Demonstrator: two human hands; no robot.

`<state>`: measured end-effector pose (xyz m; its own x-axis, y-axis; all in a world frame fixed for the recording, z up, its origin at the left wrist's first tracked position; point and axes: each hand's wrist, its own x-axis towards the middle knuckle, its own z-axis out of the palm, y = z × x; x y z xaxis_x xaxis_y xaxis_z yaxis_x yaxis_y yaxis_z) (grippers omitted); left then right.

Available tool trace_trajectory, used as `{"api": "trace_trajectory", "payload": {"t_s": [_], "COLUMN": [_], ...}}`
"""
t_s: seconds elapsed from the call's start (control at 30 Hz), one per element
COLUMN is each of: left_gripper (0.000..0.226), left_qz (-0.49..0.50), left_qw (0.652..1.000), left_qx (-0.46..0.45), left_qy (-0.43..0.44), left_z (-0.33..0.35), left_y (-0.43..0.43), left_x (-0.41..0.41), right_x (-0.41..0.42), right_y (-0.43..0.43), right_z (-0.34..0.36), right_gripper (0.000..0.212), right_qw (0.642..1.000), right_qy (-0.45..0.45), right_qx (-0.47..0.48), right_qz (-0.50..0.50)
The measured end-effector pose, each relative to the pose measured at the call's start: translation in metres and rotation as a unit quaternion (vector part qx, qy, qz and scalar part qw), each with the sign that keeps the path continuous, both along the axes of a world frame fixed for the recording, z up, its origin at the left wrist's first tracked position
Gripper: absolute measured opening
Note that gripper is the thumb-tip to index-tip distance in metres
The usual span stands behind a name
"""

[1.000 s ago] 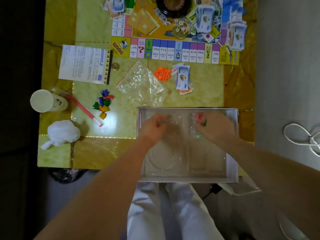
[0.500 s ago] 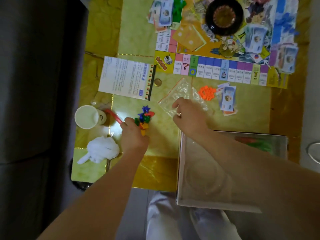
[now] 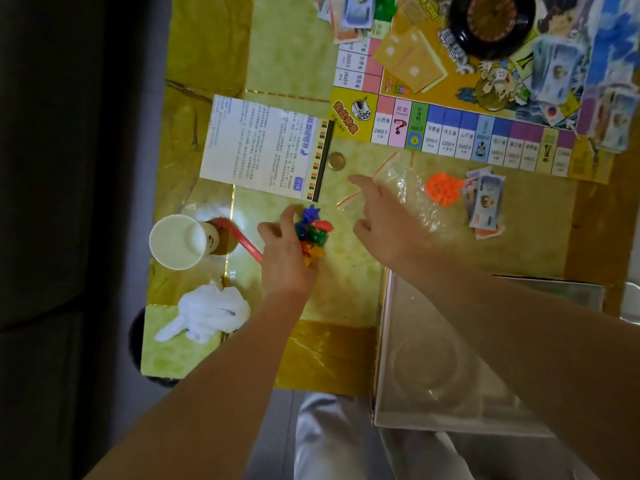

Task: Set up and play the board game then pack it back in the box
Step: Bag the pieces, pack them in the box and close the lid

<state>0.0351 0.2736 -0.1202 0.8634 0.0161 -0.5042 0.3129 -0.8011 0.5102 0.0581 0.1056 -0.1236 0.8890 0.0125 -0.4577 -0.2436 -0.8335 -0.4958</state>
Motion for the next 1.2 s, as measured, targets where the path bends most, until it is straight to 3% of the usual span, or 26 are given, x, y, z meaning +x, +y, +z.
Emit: {"api": "trace_trajectory", "payload": {"t_s": [0.07,0.2,0.27,0.33,0.4,0.47,0.6,0.73,0.83,0.93,1.1,1.2], "left_gripper": [0.088,0.087,0.086,0.072,0.048,0.024,0.032,0.008,0.01,0.011,0.004,0.007], "left_qz": [-0.012,-0.054,-0.071,-0.05,-0.003,0.074,0.139,0.127,0.071,0.103,0.141,0.19], "left_qw": [1.0,0.998,0.996,0.997,0.998,0.994,0.948,0.934,0.969,0.982,0.976,0.961], "left_qx": [0.0,0.039,0.056,0.058,0.02,-0.086,-0.229,-0.26,-0.149,-0.078,-0.157,-0.198], "left_qy": [-0.009,0.018,0.017,-0.03,-0.061,0.0,0.175,0.208,0.185,0.141,0.058,-0.023], "left_z": [-0.004,-0.005,-0.002,0.003,0.011,0.019,0.034,0.043,0.044,0.053,0.072,0.082], "left_y": [0.0,0.0,0.0,0.0,-0.004,-0.014,-0.039,-0.05,-0.051,-0.051,-0.053,-0.043], "left_x": [0.004,0.009,0.009,0.01,0.015,0.022,0.036,0.036,0.032,0.031,0.035,0.045], "right_x": [0.005,0.009,0.009,0.006,0.003,-0.001,-0.009,-0.016,-0.019,-0.017,-0.008,0.005], "right_y": [0.001,-0.003,-0.004,-0.005,-0.008,-0.011,-0.017,-0.026,-0.033,-0.039,-0.033,-0.022], "right_z": [-0.002,-0.003,0.001,0.008,0.016,0.023,0.043,0.06,0.065,0.072,0.089,0.097], "right_gripper": [0.062,0.023,0.024,0.027,0.017,0.003,0.026,0.035,0.038,0.038,0.051,0.035], "right_qw": [0.999,0.996,0.995,0.994,0.992,0.989,0.986,0.973,0.979,0.987,0.993,0.975], "right_qy": [0.014,0.03,0.015,0.002,0.002,0.023,0.053,0.081,0.077,0.037,-0.007,-0.054], "right_qx": [-0.038,-0.072,-0.053,-0.013,0.05,0.102,0.149,0.195,0.156,0.085,0.088,0.172], "right_qz": [-0.009,-0.053,-0.083,-0.106,-0.113,-0.102,-0.056,-0.091,-0.108,-0.134,-0.084,-0.132]}}
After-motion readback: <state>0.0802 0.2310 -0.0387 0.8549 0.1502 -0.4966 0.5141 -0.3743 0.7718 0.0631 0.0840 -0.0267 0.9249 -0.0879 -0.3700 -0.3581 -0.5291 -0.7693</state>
